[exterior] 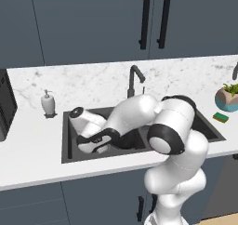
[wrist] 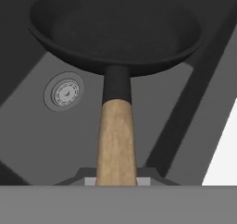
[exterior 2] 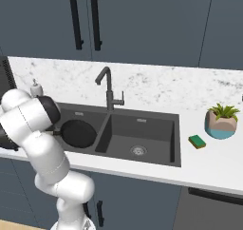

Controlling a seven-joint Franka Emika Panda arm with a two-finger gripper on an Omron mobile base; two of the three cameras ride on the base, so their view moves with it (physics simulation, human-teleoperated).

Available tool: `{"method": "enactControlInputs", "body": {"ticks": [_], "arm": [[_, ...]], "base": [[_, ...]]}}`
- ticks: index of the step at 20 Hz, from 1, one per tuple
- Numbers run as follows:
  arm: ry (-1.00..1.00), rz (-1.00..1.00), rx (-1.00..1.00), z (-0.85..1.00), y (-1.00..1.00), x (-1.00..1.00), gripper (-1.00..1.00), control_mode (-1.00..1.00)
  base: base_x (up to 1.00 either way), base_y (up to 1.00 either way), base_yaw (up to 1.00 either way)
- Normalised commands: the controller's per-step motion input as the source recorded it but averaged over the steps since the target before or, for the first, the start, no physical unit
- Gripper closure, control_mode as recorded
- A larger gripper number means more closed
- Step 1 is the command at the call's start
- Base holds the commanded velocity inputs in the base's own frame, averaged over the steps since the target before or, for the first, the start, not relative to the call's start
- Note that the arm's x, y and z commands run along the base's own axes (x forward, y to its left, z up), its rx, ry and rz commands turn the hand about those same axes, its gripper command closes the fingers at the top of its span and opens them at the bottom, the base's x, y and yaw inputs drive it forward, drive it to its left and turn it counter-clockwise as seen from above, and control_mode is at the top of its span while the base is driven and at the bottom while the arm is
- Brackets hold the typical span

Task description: Pick the pan and sponge and place them into the sink. Then turn on the water.

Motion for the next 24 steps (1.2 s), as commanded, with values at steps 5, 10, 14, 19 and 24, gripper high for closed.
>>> {"method": "enactControlInputs", "body": {"ticks": [5, 10, 14, 19, 24], "arm": [[0.0, -0.19, 0.0, -0.13, 0.0, -0.07, 1.0, -1.0], [0.0, -0.22, 0.0, -0.22, -0.16, 0.11, 1.0, -1.0], [0.0, -0.12, 0.0, -0.52, -0.19, 0.51, 1.0, -1.0], [0.0, -0.07, 0.0, -0.94, -0.01, 0.67, 1.0, -1.0], [0.0, -0.01, 0.0, -1.0, 0.16, 0.35, 1.0, -1.0]], "base": [[0.0, 0.0, 0.0], [0.0, 0.0, 0.0], [0.0, 0.0, 0.0], [0.0, 0.0, 0.0], [0.0, 0.0, 0.0]]}}
